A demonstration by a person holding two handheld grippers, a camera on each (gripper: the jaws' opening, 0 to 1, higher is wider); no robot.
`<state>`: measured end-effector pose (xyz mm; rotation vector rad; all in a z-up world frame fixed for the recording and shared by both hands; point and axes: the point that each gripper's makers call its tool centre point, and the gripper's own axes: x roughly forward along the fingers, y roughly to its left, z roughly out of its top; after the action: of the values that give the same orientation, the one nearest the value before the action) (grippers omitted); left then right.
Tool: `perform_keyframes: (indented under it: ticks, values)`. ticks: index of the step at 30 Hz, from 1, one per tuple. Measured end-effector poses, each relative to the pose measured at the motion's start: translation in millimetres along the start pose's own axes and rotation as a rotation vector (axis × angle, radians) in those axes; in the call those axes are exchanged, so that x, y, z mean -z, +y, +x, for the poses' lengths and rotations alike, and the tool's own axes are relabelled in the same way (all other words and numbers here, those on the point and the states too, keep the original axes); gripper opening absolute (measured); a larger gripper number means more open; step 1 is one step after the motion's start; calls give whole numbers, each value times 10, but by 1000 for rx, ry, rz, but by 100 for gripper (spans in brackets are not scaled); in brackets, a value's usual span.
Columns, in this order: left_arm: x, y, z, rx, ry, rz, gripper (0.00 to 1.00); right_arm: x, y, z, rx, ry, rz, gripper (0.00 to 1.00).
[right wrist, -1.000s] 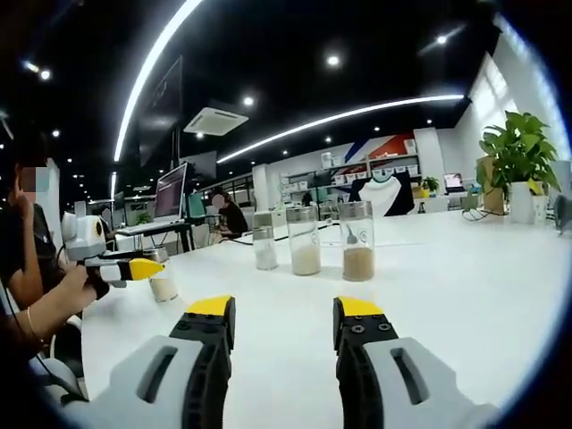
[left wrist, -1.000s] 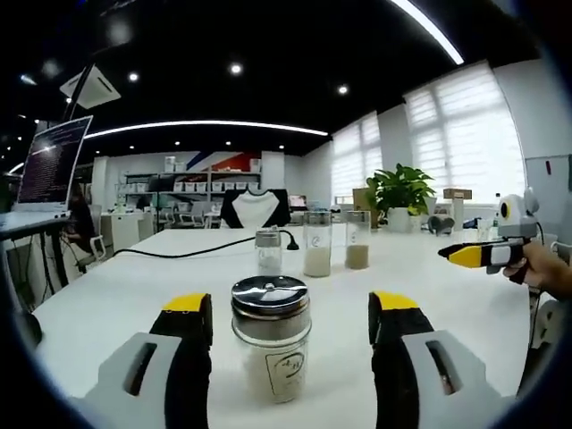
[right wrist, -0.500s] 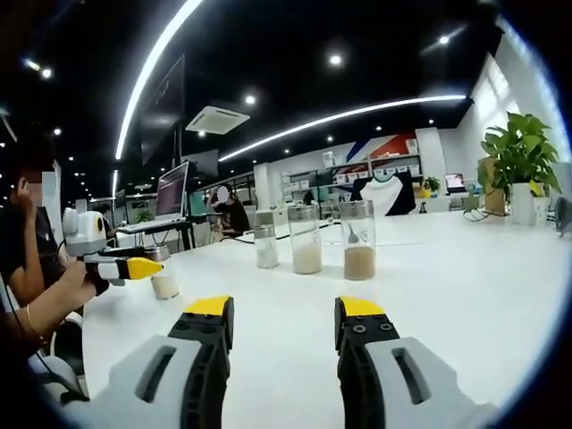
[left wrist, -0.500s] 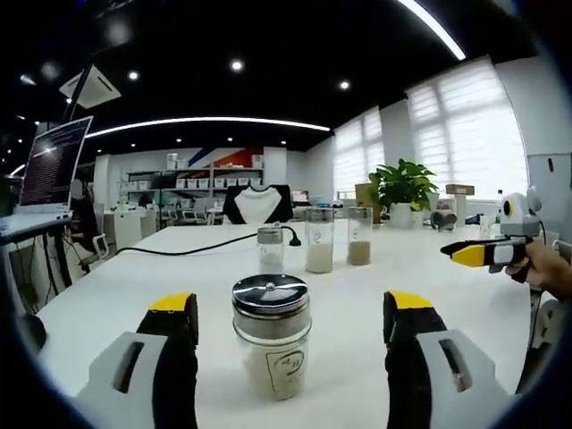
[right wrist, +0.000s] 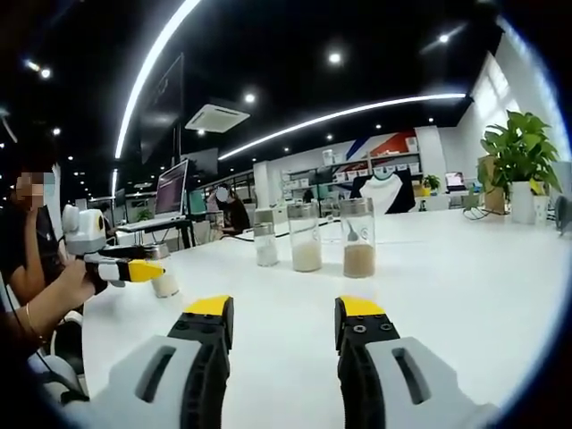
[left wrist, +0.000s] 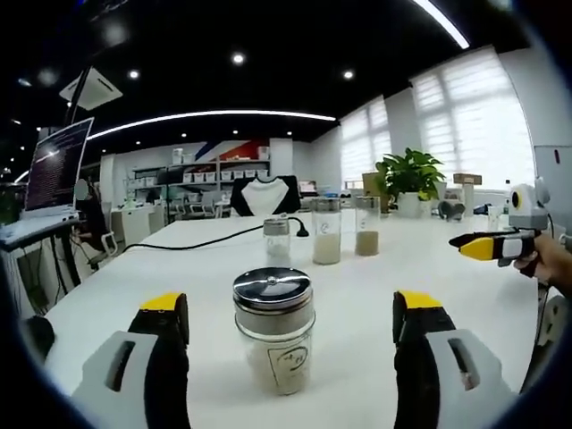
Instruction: Rotate the seasoning bottle until the label or dispensing opening points toward the visible target arrow and the bottle remains upright within the marked orientation range
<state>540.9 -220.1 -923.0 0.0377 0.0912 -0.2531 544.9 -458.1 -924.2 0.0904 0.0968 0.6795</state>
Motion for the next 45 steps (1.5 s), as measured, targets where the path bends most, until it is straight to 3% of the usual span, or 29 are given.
perform_keyframes:
  ticks: [6, 23, 27, 31, 36, 45]
  values:
    - [72, -36, -30, 2, 51, 66, 100, -5, 7, 14, -3, 3, -4, 44]
    - [-26, -171, -76, 69, 20, 90, 100, -3, 13, 32, -5, 9, -4, 44]
    - [-25, -162, -99, 61, 34, 116, 89, 0, 6, 23, -2, 10, 2, 44]
    - [-162, -96, -127, 34, -43, 29, 91, -4, -3, 10, 1, 8, 1, 44]
    - [-268, -39, -134, 9, -61, 29, 91, -13, -11, 0, 5, 4, 4, 44]
    - [-560, -211, 65, 54, -113, 25, 89, -66, 5, 7, -1, -9, 2, 44]
